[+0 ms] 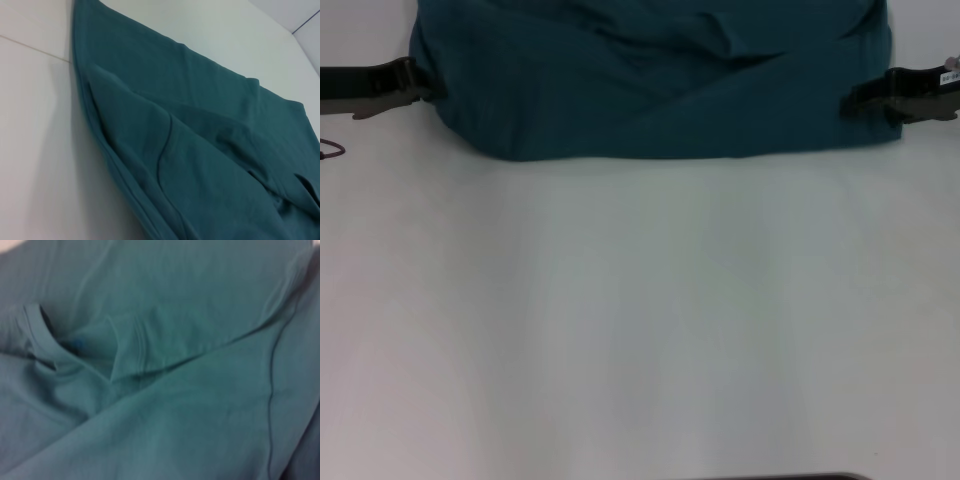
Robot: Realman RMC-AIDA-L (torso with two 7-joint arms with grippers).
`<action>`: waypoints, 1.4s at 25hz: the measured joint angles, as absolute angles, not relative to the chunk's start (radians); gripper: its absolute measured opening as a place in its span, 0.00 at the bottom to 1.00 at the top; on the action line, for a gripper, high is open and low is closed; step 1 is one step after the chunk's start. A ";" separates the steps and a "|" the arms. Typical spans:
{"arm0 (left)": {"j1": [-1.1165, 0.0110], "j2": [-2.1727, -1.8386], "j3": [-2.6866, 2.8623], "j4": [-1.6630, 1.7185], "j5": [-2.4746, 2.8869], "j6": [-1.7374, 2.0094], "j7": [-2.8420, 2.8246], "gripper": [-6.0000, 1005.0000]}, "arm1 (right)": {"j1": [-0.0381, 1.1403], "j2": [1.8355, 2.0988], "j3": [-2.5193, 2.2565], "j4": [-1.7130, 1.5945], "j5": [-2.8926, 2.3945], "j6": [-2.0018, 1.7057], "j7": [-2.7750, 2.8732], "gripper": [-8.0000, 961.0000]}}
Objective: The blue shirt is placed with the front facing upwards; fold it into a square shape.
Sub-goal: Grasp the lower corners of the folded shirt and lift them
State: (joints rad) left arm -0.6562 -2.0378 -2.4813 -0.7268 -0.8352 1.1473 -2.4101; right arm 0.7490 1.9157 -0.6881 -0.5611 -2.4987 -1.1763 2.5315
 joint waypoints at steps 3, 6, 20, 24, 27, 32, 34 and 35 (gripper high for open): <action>-0.657 -2.039 -2.482 -0.727 -0.836 1.148 -2.410 0.00 | 0.742 1.918 -0.690 -0.578 -2.497 -1.188 2.535 0.71; -0.657 -2.039 -2.482 -0.725 -0.836 1.147 -2.410 0.00 | 0.742 1.914 -0.691 -0.580 -2.500 -1.196 2.535 0.64; -0.669 -2.017 -2.471 -0.720 -0.827 1.174 -2.417 0.00 | 0.740 1.887 -0.697 -0.592 -2.507 -1.258 2.543 0.07; -0.671 -1.957 -2.427 -0.718 -0.825 1.307 -2.443 0.00 | 0.735 1.873 -0.696 -0.656 -2.508 -1.386 2.539 0.05; -0.672 -1.912 -2.409 -0.718 -0.824 1.410 -2.455 0.00 | 0.731 1.860 -0.698 -0.698 -2.526 -1.497 2.539 0.05; -0.671 -1.865 -2.402 -0.722 -0.763 1.558 -2.466 0.00 | 0.720 1.858 -0.699 -0.752 -2.602 -1.655 2.534 0.05; -0.672 -1.858 -2.404 -0.734 -0.694 1.628 -2.471 0.00 | 0.711 1.864 -0.700 -0.767 -2.624 -1.718 2.517 0.05; -0.672 -1.857 -2.406 -0.740 -0.673 1.649 -2.471 0.00 | 0.705 1.868 -0.702 -0.773 -2.634 -1.745 2.506 0.05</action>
State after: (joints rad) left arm -0.6718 -1.8572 -2.4058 -0.7397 -0.6728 1.6487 -2.4709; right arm 0.7050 1.8677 -0.7021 -0.7730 -2.6337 -1.7455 2.5064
